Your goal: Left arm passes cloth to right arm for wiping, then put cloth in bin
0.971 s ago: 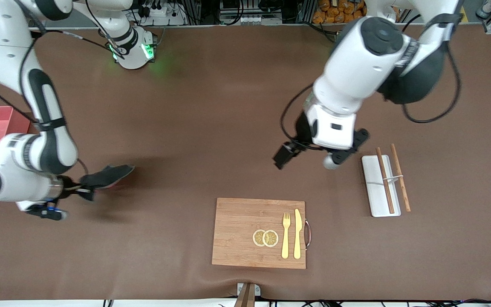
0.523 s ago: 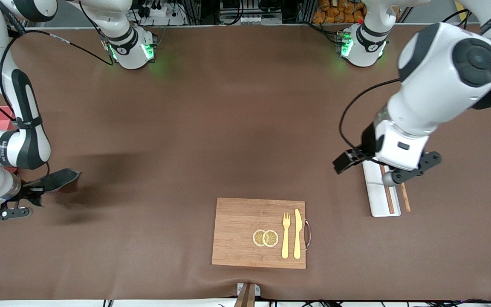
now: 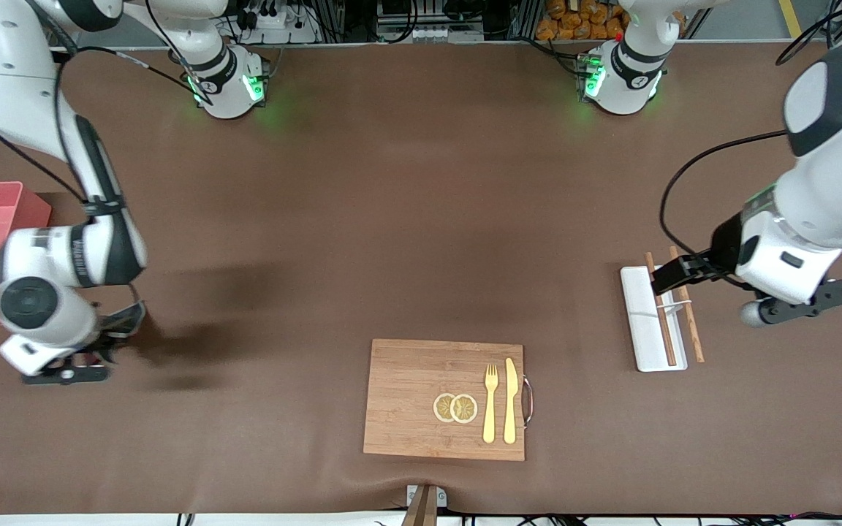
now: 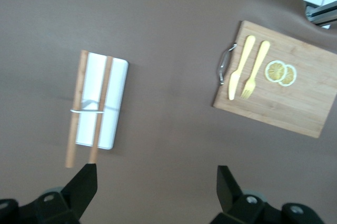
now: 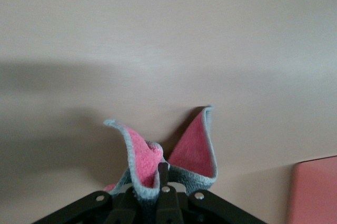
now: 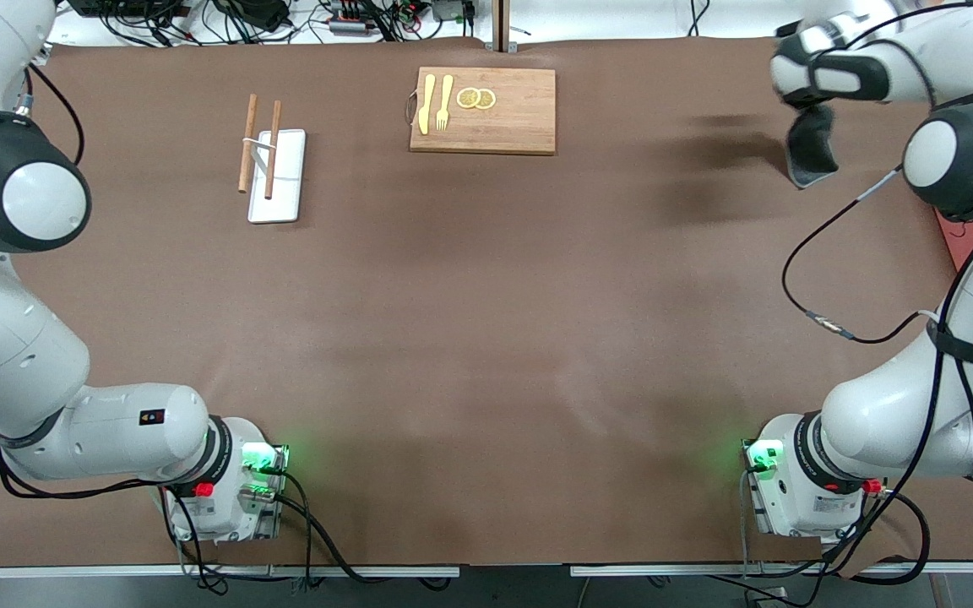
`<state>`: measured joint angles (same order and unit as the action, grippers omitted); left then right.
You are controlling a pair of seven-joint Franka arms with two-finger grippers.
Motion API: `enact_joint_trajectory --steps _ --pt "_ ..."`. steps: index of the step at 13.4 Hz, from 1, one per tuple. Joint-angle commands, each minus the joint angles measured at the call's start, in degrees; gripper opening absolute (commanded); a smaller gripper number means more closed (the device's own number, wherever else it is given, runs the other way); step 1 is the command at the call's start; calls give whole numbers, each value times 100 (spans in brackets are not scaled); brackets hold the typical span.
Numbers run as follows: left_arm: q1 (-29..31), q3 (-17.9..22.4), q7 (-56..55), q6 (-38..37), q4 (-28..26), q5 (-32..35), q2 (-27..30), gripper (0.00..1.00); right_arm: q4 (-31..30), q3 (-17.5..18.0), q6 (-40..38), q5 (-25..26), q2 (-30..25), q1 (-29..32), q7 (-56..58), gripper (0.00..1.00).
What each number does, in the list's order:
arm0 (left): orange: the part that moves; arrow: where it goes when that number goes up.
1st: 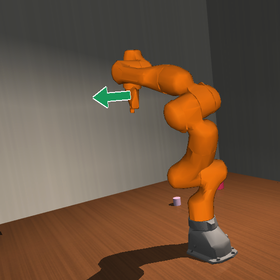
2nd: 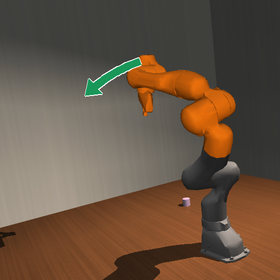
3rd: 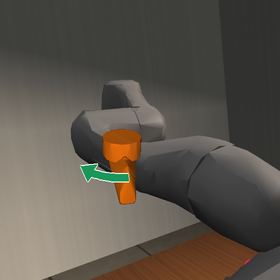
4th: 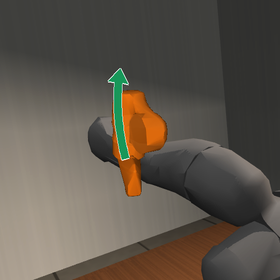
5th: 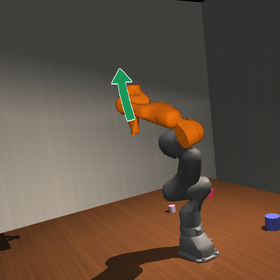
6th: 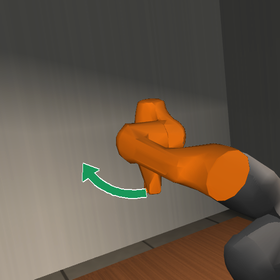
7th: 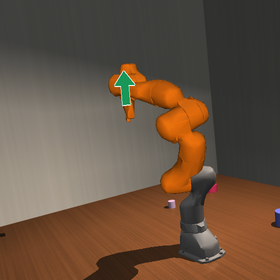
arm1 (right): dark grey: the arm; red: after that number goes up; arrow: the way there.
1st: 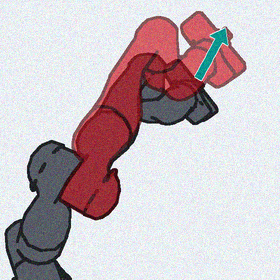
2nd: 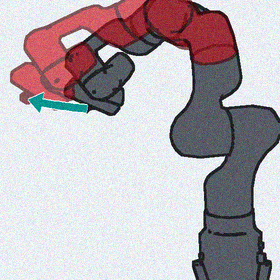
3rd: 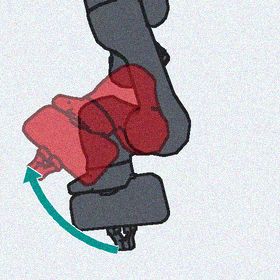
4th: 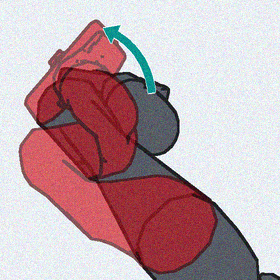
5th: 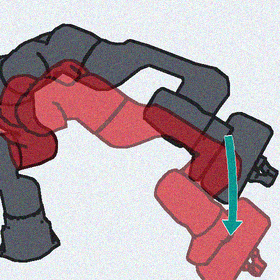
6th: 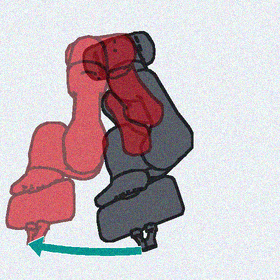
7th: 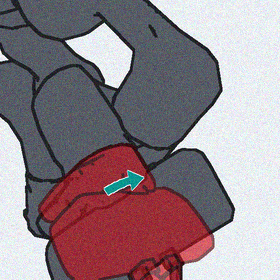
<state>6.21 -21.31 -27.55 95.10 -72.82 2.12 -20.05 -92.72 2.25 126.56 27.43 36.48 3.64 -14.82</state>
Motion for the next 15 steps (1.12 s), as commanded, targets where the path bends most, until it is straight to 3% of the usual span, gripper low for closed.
enact_joint_trajectory --steps 1,5,7,9,10,13,15 --pt "292 -40 416 -184 -329 43 387 100 -229 117 54 -533 -26 -362 -1072 0" --pt "381 47 811 -387 -417 43 642 100 -203 126 -307 -1959 -62 -1425 -2477 0" --pt "23 616 1076 -405 -741 43 992 100 -159 144 -255 -2196 -62 -1979 -3418 0" --pt "-417 1214 1304 -396 -1005 35 1256 100 42 275 -315 -3107 -158 -2148 -3694 0" --pt "-454 1321 1444 -396 -1137 26 1388 100 78 284 -368 -3347 -306 -2183 -3686 0" --pt "-463 1340 1507 -396 -1471 -18 1723 100 122 241 -858 -3315 -824 -2123 -3441 0" --pt "-463 1340 1533 -405 -1516 -18 1811 100 158 197 -1351 -3297 -1176 -1773 -2705 0"
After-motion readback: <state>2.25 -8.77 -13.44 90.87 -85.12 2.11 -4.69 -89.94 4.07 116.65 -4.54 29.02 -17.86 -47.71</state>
